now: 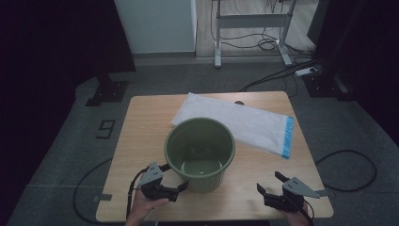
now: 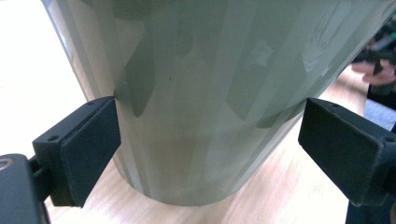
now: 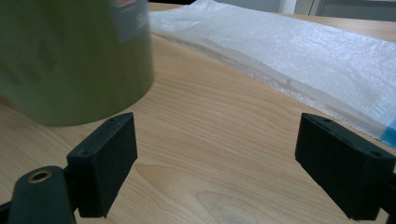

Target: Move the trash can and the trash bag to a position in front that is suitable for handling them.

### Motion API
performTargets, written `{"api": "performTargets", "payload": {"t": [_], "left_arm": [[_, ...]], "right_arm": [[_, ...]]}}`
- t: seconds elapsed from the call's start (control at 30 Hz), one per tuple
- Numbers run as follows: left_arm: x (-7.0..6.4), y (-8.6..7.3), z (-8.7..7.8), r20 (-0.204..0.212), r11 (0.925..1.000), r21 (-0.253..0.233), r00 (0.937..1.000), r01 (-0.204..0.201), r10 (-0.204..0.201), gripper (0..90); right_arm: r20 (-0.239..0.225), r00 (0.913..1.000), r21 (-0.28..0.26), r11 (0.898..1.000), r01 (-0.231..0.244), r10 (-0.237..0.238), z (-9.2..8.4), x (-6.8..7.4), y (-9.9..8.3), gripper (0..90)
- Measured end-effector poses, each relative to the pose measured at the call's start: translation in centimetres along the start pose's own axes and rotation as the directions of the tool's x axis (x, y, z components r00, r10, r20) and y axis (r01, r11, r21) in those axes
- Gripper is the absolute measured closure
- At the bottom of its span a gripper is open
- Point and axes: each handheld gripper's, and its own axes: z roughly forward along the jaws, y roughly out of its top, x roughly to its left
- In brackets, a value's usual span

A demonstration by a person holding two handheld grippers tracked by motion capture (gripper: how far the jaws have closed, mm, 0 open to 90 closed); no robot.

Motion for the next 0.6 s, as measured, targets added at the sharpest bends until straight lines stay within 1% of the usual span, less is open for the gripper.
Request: {"api": "performTargets", "payload": {"t": [0.13,0.23,0.33,0.37,0.43,0.5,0.53,0.6], "left_arm": [[0.2,0.5,1.1,-0.001,0.9999,-0.007,1.0,0.009,-0.009,6.4],[0.0,0.5,1.2,-0.009,0.9999,-0.007,0.9999,0.009,-0.009,7.6],[0.0,0.1,0.2,-0.042,0.9999,-0.013,0.9991,0.009,-0.009,8.2],[0.0,-0.1,-0.4,-0.063,0.9999,-0.009,0.998,0.01,-0.011,8.3],[0.0,-0.6,-1.5,-0.12,1.0,0.004,0.9928,0.005,-0.004,8.4],[0.2,-1.4,-2.5,-0.133,0.9994,0.0,0.9905,0.034,-0.034,8.7],[0.4,-1.8,-2.9,-0.148,0.999,0.008,0.9881,0.044,-0.043,8.7],[0.8,-2.5,-3.5,-0.183,0.9981,0.031,0.982,0.054,-0.047,8.7]], "right_arm": [[-0.001,1.0,-0.002,1.0,0.005,-0.005,-0.2,-0.1,0.0,12.5],[0.005,1.0,-0.005,1.0,0.0,0.0,-0.3,-0.3,0.0,12.6],[0.016,0.9999,-0.004,1.0,-0.006,0.006,-0.4,-0.6,-0.1,12.6],[0.026,0.9996,-0.003,1.0,-0.011,0.011,-0.4,-0.7,-0.1,12.7],[0.032,0.9994,-0.001,1.0,-0.011,0.011,-0.4,-0.7,-0.2,12.7],[0.042,0.9991,0.005,1.0,-0.013,0.012,-0.3,-0.7,-0.2,12.8],[0.044,0.999,0.008,1.0,-0.012,0.011,-0.2,-0.7,-0.2,12.8],[0.05,0.9987,0.014,1.0,-0.007,0.007,-0.1,-0.6,-0.2,12.9]]}}
